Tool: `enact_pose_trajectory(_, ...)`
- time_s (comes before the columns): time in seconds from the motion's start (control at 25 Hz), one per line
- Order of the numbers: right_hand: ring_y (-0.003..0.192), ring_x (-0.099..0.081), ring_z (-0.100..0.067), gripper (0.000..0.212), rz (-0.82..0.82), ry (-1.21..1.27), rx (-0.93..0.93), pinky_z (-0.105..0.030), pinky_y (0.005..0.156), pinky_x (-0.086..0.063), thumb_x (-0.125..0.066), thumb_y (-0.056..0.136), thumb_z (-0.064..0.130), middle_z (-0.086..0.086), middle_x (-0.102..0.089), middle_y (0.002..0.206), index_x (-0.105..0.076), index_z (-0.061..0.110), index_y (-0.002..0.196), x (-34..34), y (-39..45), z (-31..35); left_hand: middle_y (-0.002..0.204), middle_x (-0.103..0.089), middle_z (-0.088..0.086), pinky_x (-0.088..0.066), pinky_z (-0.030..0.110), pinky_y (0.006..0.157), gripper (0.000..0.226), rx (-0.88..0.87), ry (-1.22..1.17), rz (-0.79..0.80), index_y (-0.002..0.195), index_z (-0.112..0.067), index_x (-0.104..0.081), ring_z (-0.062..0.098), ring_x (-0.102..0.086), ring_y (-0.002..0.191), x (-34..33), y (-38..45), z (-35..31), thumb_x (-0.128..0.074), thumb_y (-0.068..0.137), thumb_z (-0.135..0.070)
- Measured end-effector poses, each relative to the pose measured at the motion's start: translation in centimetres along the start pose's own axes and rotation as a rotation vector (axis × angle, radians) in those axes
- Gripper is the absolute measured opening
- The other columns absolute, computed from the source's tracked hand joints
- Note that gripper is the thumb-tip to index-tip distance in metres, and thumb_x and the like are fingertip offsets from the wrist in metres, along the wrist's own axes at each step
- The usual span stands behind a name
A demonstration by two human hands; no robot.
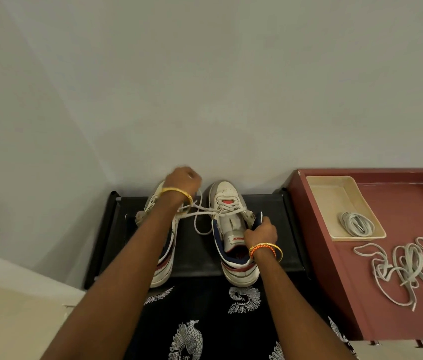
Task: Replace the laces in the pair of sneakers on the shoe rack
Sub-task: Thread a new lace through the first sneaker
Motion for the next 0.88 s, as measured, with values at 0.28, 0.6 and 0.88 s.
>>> enact_pose_trajectory(0.28,0.107,-0.053,-0.038,0.036,-0.006,-0.011,0.018,-0.046,0.089,-0.049,-0.062,0.079,0.005,-0.021,-0.053,0.116,-0.053,0.002,0.114,-0.1,0.4,-0.3,0.109,-0.067,0.013,-0.046,0.032,0.091,0.024,-0.007,0.075,0.241,0.112,-0.006,-0.066,0.027,-0.06,0.103,-7.3,-2.4,5.1,-0.052,0.095,-0.017)
enact_pose_trajectory(0.6,0.111,-0.05,-0.039,0.036,-0.037,-0.018,0.028,-0.049,0.093,-0.046,-0.061,0.079,0.004,-0.021,-0.051,0.119,-0.053,0.002,0.115,-0.3,0.4,-0.4,0.118,-0.049,0.017,-0.034,0.019,0.079,0.014,0.004,0.085,-0.181,0.095,0.004,-0.065,0.029,-0.053,0.101,-6.8,-2.2,5.2,-0.059,0.089,-0.007)
enact_pose_trajectory(0.88,0.114,-0.049,-0.038,0.041,-0.057,-0.009,0.016,-0.049,0.095,-0.046,-0.062,0.081,0.004,-0.02,-0.049,0.123,-0.052,0.002,0.121,-0.5,0.5,-0.5,0.079,-0.06,0.017,-0.049,0.034,0.068,0.018,0.499,-0.571,0.029,0.085,0.0,-0.057,0.026,-0.06,0.072,-7.1,-2.0,4.3,-0.042,0.094,-0.004)
Point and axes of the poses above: each hand's wrist, its own y-axis towards the middle knuckle, its own x-axis out of the back of the hand, z = x × y, the point moved 1 cm from there along y, towards the middle knuckle
